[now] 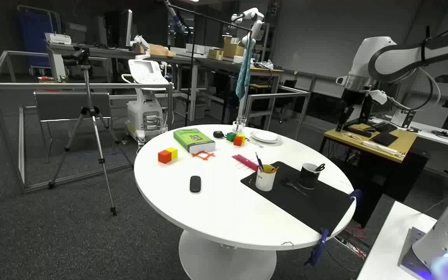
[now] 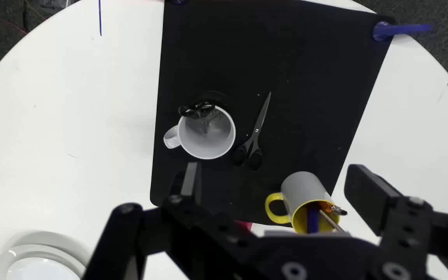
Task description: Put the scissors on the black mat
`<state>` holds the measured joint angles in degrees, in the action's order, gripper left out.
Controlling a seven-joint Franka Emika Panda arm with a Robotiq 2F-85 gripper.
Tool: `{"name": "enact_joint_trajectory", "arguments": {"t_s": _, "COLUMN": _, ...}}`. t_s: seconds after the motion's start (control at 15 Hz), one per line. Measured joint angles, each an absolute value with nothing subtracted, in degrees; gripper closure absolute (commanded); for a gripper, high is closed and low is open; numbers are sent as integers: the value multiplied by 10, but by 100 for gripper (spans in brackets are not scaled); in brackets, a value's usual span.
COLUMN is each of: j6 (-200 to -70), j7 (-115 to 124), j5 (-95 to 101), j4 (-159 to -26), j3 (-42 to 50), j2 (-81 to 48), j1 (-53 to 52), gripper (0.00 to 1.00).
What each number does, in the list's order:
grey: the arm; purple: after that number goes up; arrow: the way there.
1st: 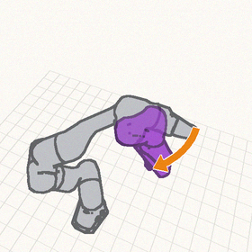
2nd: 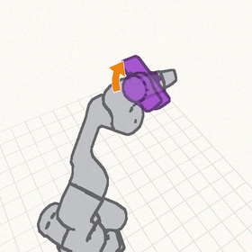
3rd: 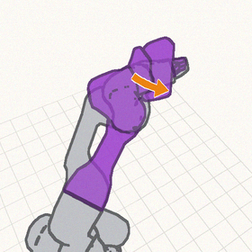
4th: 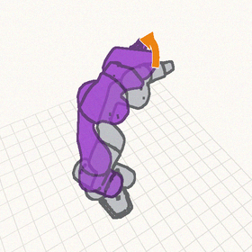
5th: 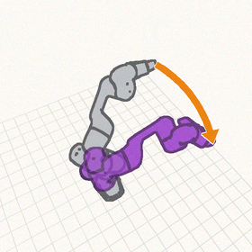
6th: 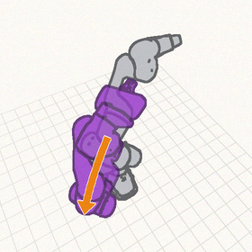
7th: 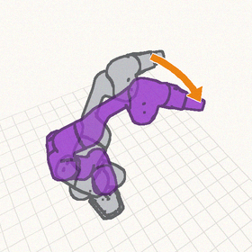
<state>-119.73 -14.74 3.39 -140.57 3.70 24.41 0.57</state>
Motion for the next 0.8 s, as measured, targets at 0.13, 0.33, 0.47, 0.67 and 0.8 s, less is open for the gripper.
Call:
{"name": "enact_joint_trajectory", "arguments": {"t_s": 0.13, "j6": -1197, "j7": -147, "j5": 34, "j4": -1406, "j3": 37, "j2": 244, "j1": 6, "gripper": 0}}
{"name": "enact_joint_trajectory", "arguments": {"t_s": 0.33, "j6": -1197, "j7": -147, "j5": 34, "j4": -1406, "j3": 37, "j2": 244, "j1": 6, "gripper": 0}}
{"name": "enact_joint_trajectory", "arguments": {"t_s": 0.47, "j6": -1197, "j7": -155, "j5": 40, "j4": -1407, "j3": 37, "j2": 244, "j1": 6, "gripper": 0}}
{"name": "enact_joint_trajectory", "arguments": {"t_s": 0.67, "j6": -1203, "j7": -214, "j5": 79, "j4": -1413, "j3": 39, "j2": 244, "j1": 6, "gripper": 0}}
{"name": "enact_joint_trajectory", "arguments": {"t_s": 0.8, "j6": -1217, "j7": -264, "j5": 104, "j4": -1420, "j3": 46, "j2": 244, "j1": 6, "gripper": 0}}
